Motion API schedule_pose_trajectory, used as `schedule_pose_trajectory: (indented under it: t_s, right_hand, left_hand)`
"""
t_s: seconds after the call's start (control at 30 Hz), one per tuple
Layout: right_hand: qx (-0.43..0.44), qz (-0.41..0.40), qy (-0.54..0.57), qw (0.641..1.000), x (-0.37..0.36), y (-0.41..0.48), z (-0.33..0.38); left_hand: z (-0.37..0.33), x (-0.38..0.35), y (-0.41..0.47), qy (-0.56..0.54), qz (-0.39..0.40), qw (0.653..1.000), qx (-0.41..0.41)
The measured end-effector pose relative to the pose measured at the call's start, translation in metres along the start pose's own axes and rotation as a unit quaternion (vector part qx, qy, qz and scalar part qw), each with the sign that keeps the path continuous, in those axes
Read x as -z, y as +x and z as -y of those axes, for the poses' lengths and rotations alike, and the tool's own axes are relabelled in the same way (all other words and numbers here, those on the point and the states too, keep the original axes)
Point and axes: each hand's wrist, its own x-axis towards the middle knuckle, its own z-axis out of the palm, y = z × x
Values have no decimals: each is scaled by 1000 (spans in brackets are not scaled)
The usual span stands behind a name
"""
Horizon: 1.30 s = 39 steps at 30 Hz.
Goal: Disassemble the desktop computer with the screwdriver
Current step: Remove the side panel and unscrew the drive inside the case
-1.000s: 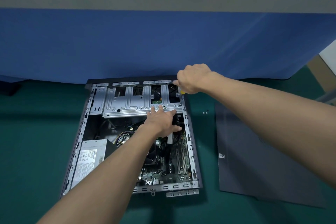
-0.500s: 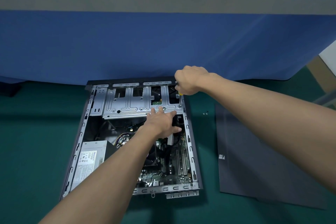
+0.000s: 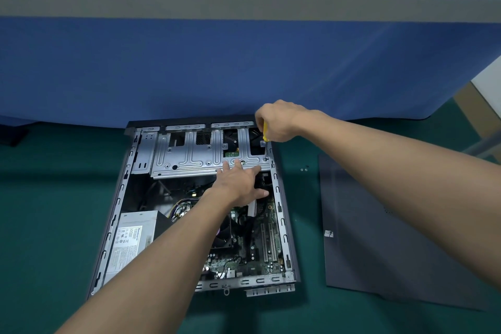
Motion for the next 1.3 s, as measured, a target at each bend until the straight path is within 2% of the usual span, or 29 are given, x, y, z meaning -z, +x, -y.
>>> schedule_pose_trajectory:
  t_s: [0.07,0.13,0.2,0.4,0.53,0.6,0.77,0.87,0.97,1.1,1.2,1.3]
  right_hand:
    - [-9,-4,-34,999,-4,2,1]
    - [-37,-41,-90,994,-7,2,2]
    - [-29,-78,-113,990,-8,2,4]
    - [-2,-13,-41,999,-1,1,1]
    - [-35,-55,-98,993,-5,3,3]
    - [-7,-69,-90,994,-6,2,4]
    - [-12,-25,-40,999,-3,1,4]
    - [-52,-46,-66,995,-6,3,3]
    - [-30,-61,-54,996,-7,3,2]
    - [-33,-29,-3,999,-4,3,0]
    - [-58,-44,-43,996,-6,5,1]
    - [-35,-68,-49,996,-6,5,1]
  left_hand:
    - [0,0,0,-3,1,1000,-1]
    - [0,0,0,-3,0,1000,0]
    - [0,0,0,-1,0,1000,1]
    - [0,1,0,-1,2,1000,1]
    - [-1,1,-1,1,2,1000,-1]
    - [-1,1,-1,0,1,1000,-1]
    - [0,0,-1,1,1,1000,-4]
    - [0,-1,1,0,3,1000,-2]
    - [0,-1,1,1,1,1000,-2]
    - [1,-1,2,0,1,1000,-1]
    - [1,-1,2,0,2,1000,0]
    - [1,-1,2,0,1,1000,0]
